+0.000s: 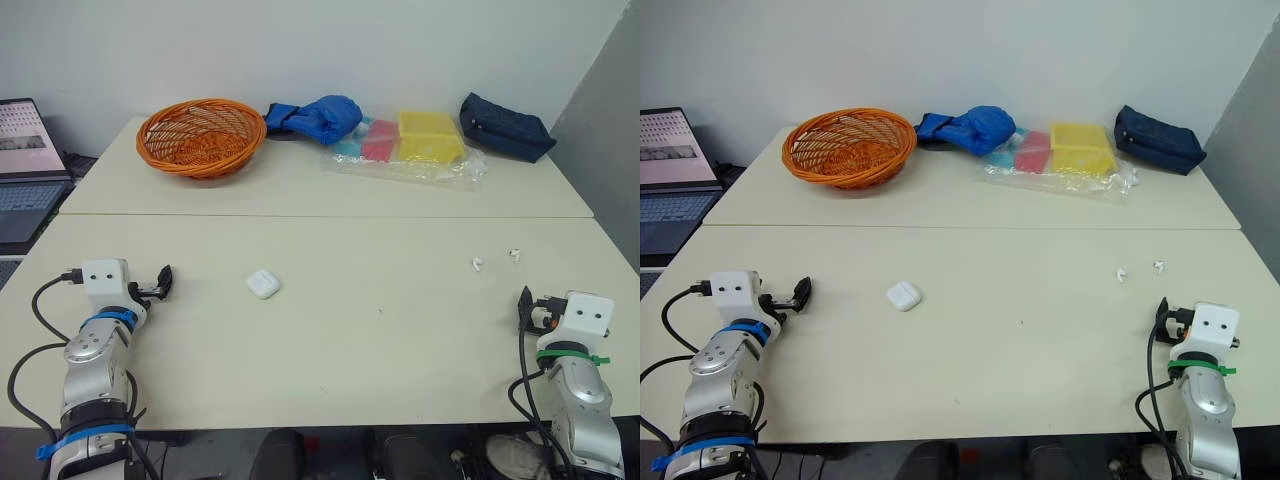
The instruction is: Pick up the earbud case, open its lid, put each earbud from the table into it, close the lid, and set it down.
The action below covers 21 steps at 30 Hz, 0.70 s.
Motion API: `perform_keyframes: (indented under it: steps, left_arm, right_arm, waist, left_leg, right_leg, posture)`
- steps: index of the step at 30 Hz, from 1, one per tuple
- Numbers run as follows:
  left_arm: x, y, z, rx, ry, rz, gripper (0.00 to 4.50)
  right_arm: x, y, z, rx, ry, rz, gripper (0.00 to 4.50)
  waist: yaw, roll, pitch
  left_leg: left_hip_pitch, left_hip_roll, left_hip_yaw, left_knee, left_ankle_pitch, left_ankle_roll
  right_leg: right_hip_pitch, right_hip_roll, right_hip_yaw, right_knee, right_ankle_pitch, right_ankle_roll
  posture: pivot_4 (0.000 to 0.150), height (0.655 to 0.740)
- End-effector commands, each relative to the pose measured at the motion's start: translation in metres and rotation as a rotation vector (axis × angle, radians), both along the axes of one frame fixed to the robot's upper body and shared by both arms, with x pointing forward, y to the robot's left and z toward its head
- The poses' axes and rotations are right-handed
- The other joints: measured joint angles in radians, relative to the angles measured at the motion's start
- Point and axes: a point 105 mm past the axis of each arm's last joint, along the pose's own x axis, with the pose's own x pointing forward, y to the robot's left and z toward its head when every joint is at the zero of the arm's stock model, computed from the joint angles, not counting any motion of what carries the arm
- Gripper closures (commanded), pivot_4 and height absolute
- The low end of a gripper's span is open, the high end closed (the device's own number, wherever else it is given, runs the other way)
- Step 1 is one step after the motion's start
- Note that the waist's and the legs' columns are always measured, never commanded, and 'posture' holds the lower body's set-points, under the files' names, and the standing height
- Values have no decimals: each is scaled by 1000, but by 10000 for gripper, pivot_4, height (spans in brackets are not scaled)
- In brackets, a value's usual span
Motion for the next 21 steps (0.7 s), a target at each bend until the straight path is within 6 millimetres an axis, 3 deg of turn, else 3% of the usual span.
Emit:
perform_keyframes:
  steps: [1, 21]
  left_arm:
    - [2, 5, 14, 26, -35, 2, 202]
    - [8, -5, 30, 23, -70, -84, 202]
  right_arm:
    - [-2, -2, 16, -24, -51, -7, 0]
    - [-1, 15, 18, -9, -65, 21, 0]
  waist:
    - [0, 0, 0]
    - [0, 0, 0]
  left_leg:
    - [0, 0, 0, 0, 0, 0]
    - [0, 0, 0, 0, 0, 0]
  right_leg:
    - [0, 0, 0, 0, 0, 0]
    - [0, 0, 0, 0, 0, 0]
  posture:
    - [1500, 7400]
    - [1500, 7400]
